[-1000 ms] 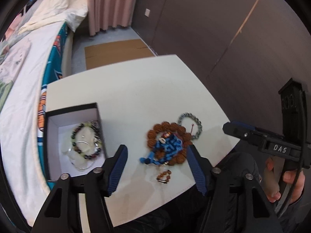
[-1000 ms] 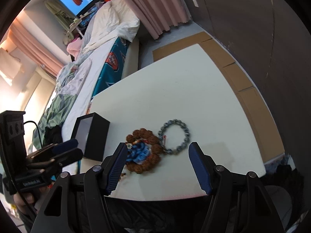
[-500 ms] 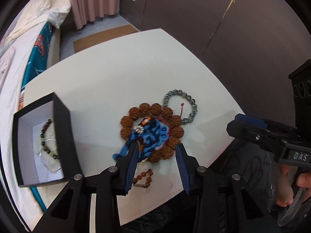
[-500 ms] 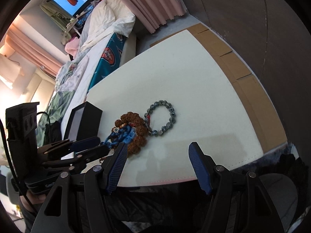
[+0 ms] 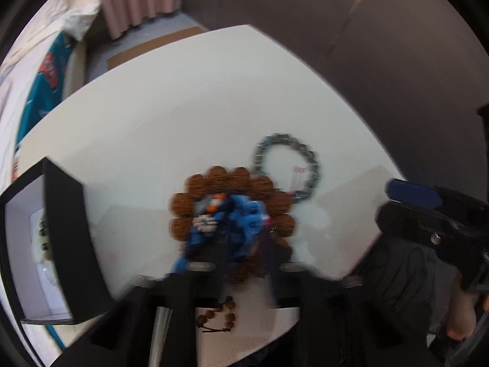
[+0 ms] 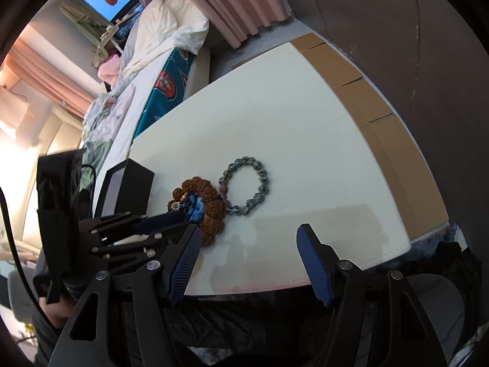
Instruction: Organize jewelry
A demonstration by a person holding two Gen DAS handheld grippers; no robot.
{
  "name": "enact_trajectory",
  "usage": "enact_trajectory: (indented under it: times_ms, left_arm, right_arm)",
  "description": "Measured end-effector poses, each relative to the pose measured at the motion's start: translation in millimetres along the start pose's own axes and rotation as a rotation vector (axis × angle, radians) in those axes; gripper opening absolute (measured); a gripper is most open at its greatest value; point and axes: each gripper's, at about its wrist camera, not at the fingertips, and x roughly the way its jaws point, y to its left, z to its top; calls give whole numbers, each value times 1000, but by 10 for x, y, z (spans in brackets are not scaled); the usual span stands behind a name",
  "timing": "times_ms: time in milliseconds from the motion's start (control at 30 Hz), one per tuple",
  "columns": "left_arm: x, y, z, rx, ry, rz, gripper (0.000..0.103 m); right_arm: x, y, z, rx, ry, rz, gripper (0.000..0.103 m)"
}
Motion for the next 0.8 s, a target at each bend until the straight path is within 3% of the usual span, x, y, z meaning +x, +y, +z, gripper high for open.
enact_trajectory:
  times_ms: [333,600,667,733,800]
  left_arm:
    - [-533,243,8,-34,-116,-34,0]
    - [-419,224,-74,-23,-43,-40,3]
    - [-404,222,-89,-23,-43,-26,15]
    - [-402,214,-95,-23,-49,-33,61]
    - [-418,189,-96,-17,-74,-23,65]
  right_arm:
    - [303,275,81,-31,64,49,54]
    - [434,296,33,-19,91,30,54]
    - [398,265,17,-16,86,25,54]
    - [342,207,8,-10,78,13,54]
    - [291,162,9,-3,68,7,54]
